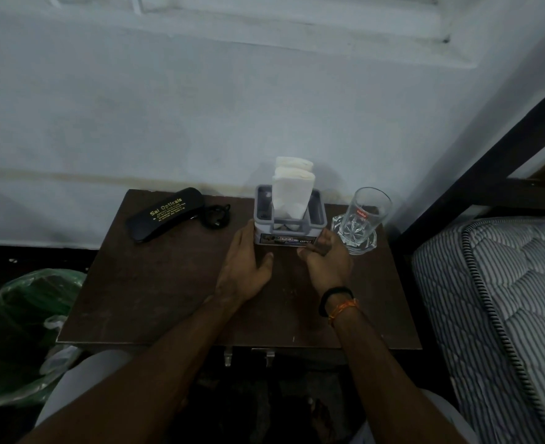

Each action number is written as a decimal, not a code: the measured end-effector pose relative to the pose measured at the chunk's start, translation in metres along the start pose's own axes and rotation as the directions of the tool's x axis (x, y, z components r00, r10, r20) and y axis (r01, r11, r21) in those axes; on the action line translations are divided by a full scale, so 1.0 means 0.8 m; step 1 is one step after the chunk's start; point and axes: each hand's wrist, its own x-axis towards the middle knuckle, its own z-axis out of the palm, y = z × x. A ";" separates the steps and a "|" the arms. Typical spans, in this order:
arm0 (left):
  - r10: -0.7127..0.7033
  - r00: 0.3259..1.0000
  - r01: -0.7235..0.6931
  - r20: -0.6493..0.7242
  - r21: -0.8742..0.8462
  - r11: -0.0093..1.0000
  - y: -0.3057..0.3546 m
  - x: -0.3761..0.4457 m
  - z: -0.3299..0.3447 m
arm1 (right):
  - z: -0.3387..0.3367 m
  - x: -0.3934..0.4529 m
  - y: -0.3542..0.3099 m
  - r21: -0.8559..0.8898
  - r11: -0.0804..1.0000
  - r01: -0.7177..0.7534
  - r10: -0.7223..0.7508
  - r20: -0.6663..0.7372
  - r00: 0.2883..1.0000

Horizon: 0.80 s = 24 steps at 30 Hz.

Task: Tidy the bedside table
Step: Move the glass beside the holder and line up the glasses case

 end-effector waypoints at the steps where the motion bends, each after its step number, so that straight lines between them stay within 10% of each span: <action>1: -0.009 1.000 0.009 0.009 0.001 1.000 0.000 0.000 0.001 | -0.001 0.000 -0.001 0.000 1.000 0.001 -0.001 0.005 1.000; 12: -0.044 0.997 0.028 0.058 0.260 0.965 -0.022 -0.018 -0.046 | 0.012 -0.021 0.002 -0.062 0.990 -0.128 0.126 -0.033 0.991; 24: 0.070 0.981 0.047 -0.183 0.567 0.822 -0.081 0.002 -0.188 | 0.119 -0.066 -0.040 -0.525 0.568 0.634 -0.417 0.480 0.772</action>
